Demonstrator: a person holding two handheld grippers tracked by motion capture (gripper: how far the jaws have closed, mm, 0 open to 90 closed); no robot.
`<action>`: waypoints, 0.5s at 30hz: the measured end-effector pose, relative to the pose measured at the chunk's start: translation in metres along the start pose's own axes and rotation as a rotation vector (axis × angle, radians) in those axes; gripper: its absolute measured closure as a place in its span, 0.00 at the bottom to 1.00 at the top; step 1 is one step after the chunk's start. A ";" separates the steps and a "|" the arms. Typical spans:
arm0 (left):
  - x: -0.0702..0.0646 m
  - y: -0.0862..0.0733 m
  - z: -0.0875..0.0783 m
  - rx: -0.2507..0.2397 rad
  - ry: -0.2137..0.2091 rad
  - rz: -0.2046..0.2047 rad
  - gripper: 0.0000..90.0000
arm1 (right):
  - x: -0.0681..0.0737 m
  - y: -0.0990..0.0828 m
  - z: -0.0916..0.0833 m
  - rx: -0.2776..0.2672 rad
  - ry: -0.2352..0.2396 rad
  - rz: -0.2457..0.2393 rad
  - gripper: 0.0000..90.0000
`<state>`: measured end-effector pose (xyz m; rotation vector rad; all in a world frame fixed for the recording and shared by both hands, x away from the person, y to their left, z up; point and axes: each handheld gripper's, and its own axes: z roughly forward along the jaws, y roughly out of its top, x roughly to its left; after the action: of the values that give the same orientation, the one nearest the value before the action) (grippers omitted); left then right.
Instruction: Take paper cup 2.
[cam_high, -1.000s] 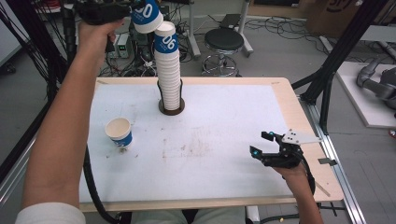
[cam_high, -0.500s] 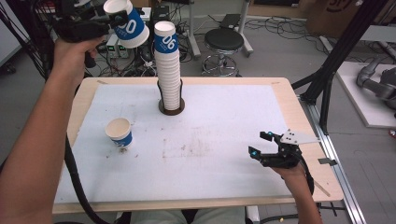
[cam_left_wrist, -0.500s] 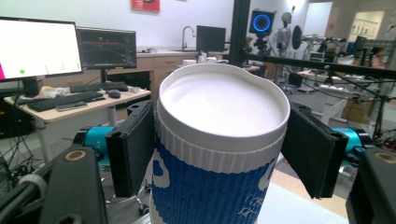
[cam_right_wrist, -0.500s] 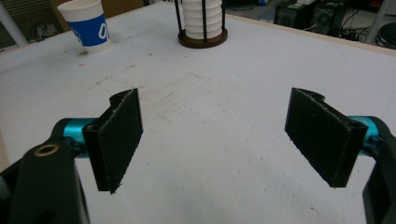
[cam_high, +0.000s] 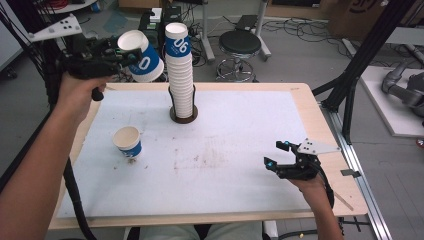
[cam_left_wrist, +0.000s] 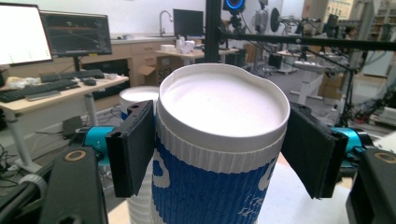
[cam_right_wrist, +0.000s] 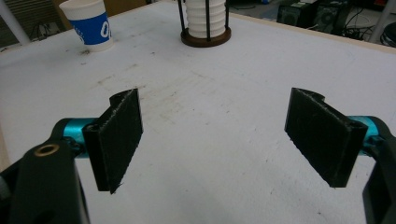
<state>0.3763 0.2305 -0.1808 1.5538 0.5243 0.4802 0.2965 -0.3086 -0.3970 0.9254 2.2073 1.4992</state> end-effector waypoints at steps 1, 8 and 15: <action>-0.003 -0.005 0.001 0.005 -0.009 0.000 0.32 | 0.000 0.000 0.000 0.000 0.001 -0.001 0.22; -0.024 -0.041 0.007 0.023 -0.061 0.000 0.32 | 0.000 0.002 0.001 -0.006 0.005 -0.010 0.22; -0.042 -0.077 0.011 0.032 -0.092 -0.010 0.32 | 0.001 0.005 0.006 -0.008 0.015 -0.019 0.22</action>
<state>0.3465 0.1987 -0.2579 1.5954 0.4703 0.3924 0.3011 -0.3027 -0.3951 0.8908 2.2123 1.5098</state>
